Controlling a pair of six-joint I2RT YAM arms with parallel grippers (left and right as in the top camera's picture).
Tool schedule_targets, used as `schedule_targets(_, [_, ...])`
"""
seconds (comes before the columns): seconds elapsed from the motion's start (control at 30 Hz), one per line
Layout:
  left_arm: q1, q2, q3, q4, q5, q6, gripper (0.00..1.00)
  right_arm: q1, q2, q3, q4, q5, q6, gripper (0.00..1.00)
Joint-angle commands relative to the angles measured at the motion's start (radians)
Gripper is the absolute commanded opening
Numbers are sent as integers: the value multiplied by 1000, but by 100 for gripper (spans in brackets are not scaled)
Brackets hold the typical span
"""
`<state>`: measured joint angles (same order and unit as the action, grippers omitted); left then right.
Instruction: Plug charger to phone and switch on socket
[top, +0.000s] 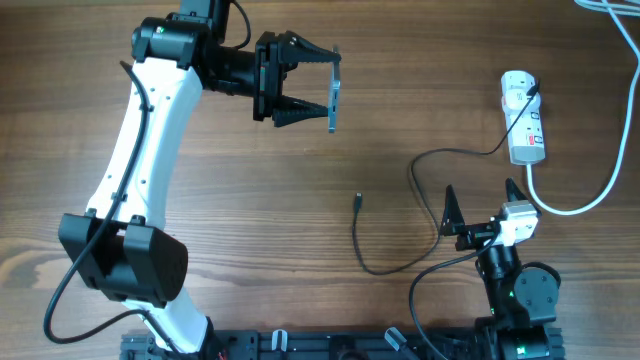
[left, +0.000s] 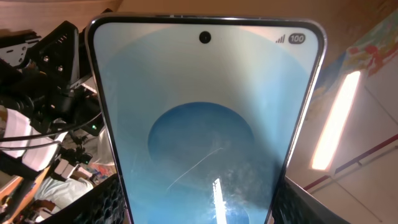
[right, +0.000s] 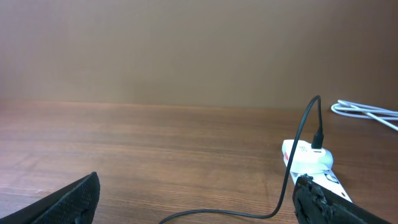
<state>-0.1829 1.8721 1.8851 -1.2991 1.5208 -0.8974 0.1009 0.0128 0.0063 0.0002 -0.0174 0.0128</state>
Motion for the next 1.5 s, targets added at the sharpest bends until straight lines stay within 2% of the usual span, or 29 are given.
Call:
schedule_targets(0.0, [7, -25, 19, 1, 56, -8, 60, -3, -5, -1, 16, 17, -10, 100])
schedule_targets(0.03, [7, -25, 19, 1, 56, -8, 60, -3, -5, -1, 25, 16, -5, 100])
schedule_targets(0.1, [7, -25, 19, 1, 56, -8, 60, -3, -5, -1, 40, -60, 145, 100])
schedule_targets(0.2, [7, -25, 19, 1, 56, -8, 60, -3, -5, -1, 32, -252, 566, 100])
schedule_targets(0.27, [6, -25, 19, 1, 56, -8, 60, -3, -5, -1, 41, -339, 913, 100])
schedule_targets(0.3, [7, -25, 19, 0, 56, -8, 59, -3, -5, -1, 78, -394, 1005, 100])
schedule_targets(0.4, [7, -25, 19, 0, 56, -8, 59, -3, -4, 1, 349, -564, 954, 100])
schedule_targets(0.47, [6, -25, 19, 0, 56, -8, 59, -3, -4, 43, 423, -607, 885, 100])
schedule_targets(0.53, [6, -25, 19, 0, 56, -8, 59, -3, 6, 160, 289, -589, 784, 100])
schedule_targets(0.6, [6, -25, 19, 0, 56, -8, 59, -3, 43, 320, 39, -541, 655, 100])
schedule_targets(0.73, [6, -25, 19, 1, 56, -8, 59, -3, 256, 747, -497, -375, 364, 100])
schedule_targets(0.8, [6, -25, 19, 1, 53, -8, 59, -3, 345, 882, -598, -374, 301, 100])
schedule_targets(0.83, [6, -25, 19, 1, 50, -8, 59, -3, 383, 934, -613, -396, 323, 100])
schedule_targets(0.9, [6, -25, 19, 1, 37, -8, 59, -3, 437, 1001, -611, -544, 467, 100])
schedule_targets(0.93, [6, -25, 19, 1, 27, -8, 59, -3, 455, 1009, -553, -630, 508, 100])
schedule_targets(0.97, [6, -25, 19, 1, 14, -9, 59, -3, 481, 1025, -516, -731, 516, 100])
schedule_targets(1.0, [6, -25, 19, 1, -7, -9, 59, -3, 503, 1046, -538, -743, 537, 99])
schedule_targets(1.03, [6, -25, 19, 1, -32, -9, 59, -3, 535, 1080, -592, -740, 539, 99])
schedule_targets(1.13, [6, -25, 19, 1, -85, -29, 59, -3, 648, 1204, -768, -739, 427, 99])
schedule_targets(1.2, [6, -25, 19, 7, -131, -55, 59, -2, 748, 1328, -928, -701, 341, 100])
schedule_targets(1.27, [6, -25, 19, 44, -209, -87, 59, 24, 889, 1529, -1136, -565, 270, 100])
schedule_targets(1.37, [5, -25, 19, 84, -264, -136, 59, 90, 987, 1674, -1238, -471, 268, 99])
schedule_targets(1.47, [-1, -25, 19, 140, -327, -209, 59, 241, 1081, 1754, -1258, -330, 322, 97])
